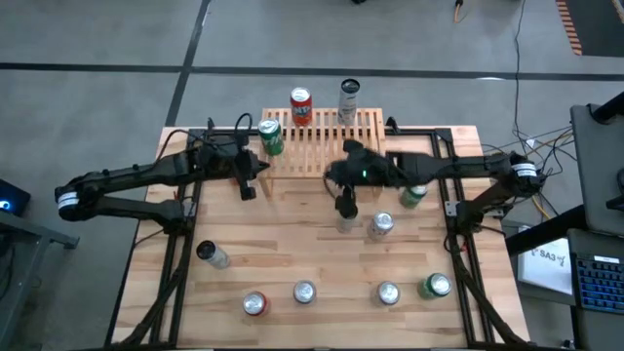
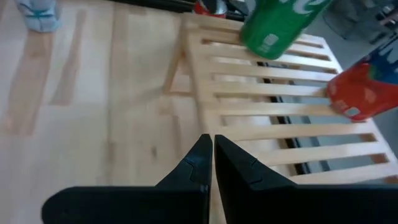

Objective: Place canned beverage on shelf
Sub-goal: Put the middle left green soda can on the shelf

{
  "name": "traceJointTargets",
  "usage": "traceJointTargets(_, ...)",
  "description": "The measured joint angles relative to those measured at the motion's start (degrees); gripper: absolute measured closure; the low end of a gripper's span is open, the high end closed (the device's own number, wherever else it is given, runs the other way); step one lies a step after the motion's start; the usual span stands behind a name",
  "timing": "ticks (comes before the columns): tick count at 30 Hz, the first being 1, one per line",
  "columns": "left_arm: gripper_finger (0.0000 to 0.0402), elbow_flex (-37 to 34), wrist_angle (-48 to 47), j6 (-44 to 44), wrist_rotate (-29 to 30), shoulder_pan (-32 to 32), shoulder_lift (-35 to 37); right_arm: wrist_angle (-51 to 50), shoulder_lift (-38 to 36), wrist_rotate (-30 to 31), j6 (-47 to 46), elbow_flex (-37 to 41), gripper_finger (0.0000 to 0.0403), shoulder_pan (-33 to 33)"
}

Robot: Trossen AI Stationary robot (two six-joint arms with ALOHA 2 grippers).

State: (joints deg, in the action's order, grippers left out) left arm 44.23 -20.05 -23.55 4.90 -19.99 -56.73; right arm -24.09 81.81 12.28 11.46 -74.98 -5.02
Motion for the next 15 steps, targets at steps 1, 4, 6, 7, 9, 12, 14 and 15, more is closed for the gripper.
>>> traceJointTargets(1,0.0401,0.00,0.50,-1.35,-1.49,-0.03,-0.01,0.75,-0.04,-1.84,0.88,0.00,0.0394,-1.40)
traceJointTargets(4,0.0401,0.00,2.68,-3.39,-5.09,-0.11,-0.13,3.50,-0.06,-7.93,3.20,0.00,0.0394,-4.62)
traceJointTargets(6,0.0401,-0.06,4.14,-3.45,-5.67,-0.31,-0.13,4.64,-0.06,-11.11,3.79,0.00,0.0394,-5.71)
traceJointTargets(7,0.0401,-0.07,4.68,-3.45,-5.66,-0.54,-0.13,5.24,-0.06,-11.79,4.02,0.00,0.0394,-5.89)
traceJointTargets(9,0.0401,-0.09,5.56,-3.62,-5.63,-1.28,-0.13,6.76,-0.06,-12.19,4.14,0.00,0.0394,-5.90)
traceJointTargets(12,0.0401,-0.09,6.24,-4.39,-5.63,-2.75,-0.13,8.27,-0.10,-12.29,3.73,0.00,0.0394,-5.26)
traceJointTargets(14,0.0401,-0.11,6.46,-4.85,-5.61,-3.86,-0.13,8.83,-0.10,-12.29,3.37,0.00,0.0394,-4.67)
traceJointTargets(15,0.0401,-0.11,6.47,-5.06,-5.58,-4.36,-0.13,9.16,-0.10,-12.29,3.14,0.00,0.0394,-4.39)
